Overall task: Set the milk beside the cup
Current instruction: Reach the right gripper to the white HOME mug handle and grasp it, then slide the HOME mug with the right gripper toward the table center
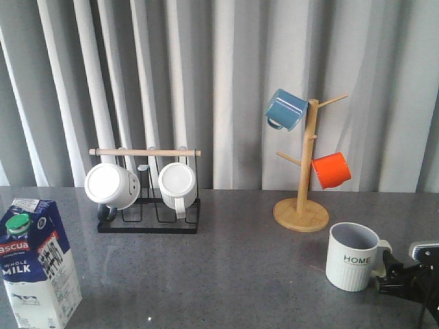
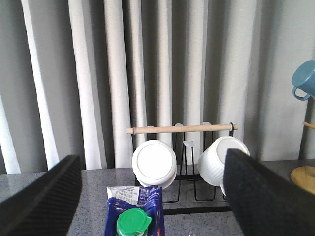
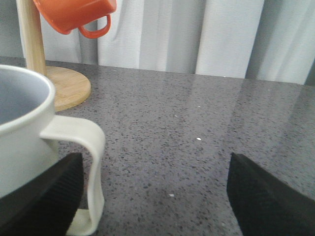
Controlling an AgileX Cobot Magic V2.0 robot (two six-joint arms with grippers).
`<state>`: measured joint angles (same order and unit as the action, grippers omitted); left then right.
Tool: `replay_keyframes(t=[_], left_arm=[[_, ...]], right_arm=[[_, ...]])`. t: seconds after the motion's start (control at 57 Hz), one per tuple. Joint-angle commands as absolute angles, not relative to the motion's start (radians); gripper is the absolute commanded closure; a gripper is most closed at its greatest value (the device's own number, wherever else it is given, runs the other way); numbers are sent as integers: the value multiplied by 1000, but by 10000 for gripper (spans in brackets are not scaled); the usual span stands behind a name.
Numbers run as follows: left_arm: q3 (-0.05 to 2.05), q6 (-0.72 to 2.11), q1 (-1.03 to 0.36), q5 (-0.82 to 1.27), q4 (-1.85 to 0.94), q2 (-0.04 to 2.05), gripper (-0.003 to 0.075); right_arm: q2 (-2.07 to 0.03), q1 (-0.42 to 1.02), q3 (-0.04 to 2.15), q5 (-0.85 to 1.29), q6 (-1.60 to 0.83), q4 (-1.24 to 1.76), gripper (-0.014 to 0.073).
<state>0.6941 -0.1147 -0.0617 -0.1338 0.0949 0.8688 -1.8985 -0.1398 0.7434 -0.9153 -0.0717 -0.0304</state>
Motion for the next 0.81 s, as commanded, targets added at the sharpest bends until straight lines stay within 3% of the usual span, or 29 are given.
replay_keyframes(t=[0.0,0.14,0.228,0.316,0.421,0.615,0.79], left_arm=[[729,-127,-62,-211,90,863,164],[729,-127,-62,-211,90,863,164],[729,-127,-62,-211,90,863,164],[729,-127,-62,-211,90,863,164],[729,-127,-62,-211,90,863,164],[729,-127,-62,-211,90,863,164],[729,-127,-62,-211,90,863,164]], right_arm=[[-1882,-145,797,-957,-65,-64,25],[-1926,-145,841,-946,-20,-64,55],[-1949,-145,867,-949,0,-66,133],[-1967,-143,892,-929,14,-91,309],[-1966,-141,928,-818,91,-183,610],[-1935,-126,959,-834,321,-341,599],[-1856,11,959,-768,306,-240,599]])
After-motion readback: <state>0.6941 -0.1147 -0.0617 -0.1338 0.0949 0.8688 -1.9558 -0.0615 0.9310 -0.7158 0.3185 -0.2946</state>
